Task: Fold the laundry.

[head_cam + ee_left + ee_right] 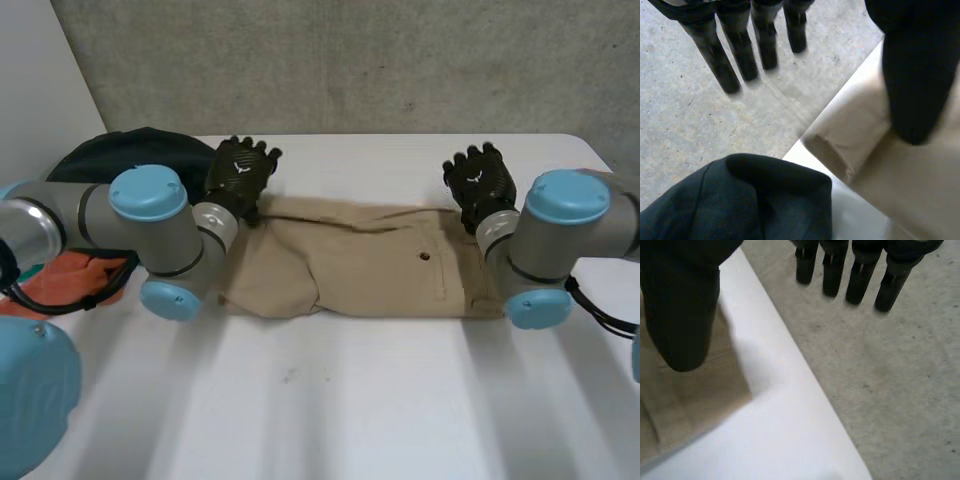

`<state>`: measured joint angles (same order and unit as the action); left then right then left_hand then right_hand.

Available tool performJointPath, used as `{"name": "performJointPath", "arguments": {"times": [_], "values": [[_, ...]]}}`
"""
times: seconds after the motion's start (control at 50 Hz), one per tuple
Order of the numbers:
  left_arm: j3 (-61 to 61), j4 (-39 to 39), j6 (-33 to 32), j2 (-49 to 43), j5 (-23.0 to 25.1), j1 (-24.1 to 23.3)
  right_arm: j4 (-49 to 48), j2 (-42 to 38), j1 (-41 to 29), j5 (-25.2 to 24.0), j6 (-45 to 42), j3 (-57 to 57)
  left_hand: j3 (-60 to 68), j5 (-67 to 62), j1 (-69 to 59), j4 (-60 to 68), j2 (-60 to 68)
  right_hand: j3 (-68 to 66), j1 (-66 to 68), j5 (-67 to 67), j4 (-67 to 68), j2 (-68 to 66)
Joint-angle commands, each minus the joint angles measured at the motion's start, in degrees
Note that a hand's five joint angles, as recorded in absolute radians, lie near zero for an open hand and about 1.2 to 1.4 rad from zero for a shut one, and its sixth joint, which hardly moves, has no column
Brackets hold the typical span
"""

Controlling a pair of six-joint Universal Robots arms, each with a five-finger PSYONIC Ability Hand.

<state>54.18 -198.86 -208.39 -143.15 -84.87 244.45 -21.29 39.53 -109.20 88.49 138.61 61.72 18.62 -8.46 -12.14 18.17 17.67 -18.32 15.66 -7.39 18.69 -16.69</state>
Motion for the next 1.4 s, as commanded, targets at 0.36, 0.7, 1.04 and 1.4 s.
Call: {"name": "performJointPath", "arguments": {"times": [0.36, 0.7, 1.04, 1.4], "values": [[23.51, -0.92, 1.93, 19.4, -3.2, -1.87, 27.89, 20.15, 6.1, -10.0, 16.96, 20.1, -8.62, 8.46, 2.14, -8.17, -7.67, 1.0, 1.65, 0.08, -1.37, -0.63], [25.8, -0.65, 3.43, 21.94, -3.38, -3.19, 10.83, 24.34, 9.17, -1.22, 1.97, 29.06, -8.62, 8.46, 2.14, -8.17, -7.67, -61.68, 64.34, -62.61, 61.31, -63.31], [30.81, -0.39, 7.73, 28.71, -3.64, -3.02, -4.78, 24.12, -11.53, -17.25, -18.9, 28.19, -8.62, 8.46, 2.14, -8.17, -7.67, -61.68, 64.34, -62.61, 61.31, -63.31], [29.85, -0.65, 10.81, 32.06, -3.73, -2.84, -5.42, 20.84, -18.07, -19.94, 5.66, 24.41, -8.07, 7.91, 1.59, -7.62, -7.12, 8.32, -5.66, 7.39, -8.69, 6.69]]}}
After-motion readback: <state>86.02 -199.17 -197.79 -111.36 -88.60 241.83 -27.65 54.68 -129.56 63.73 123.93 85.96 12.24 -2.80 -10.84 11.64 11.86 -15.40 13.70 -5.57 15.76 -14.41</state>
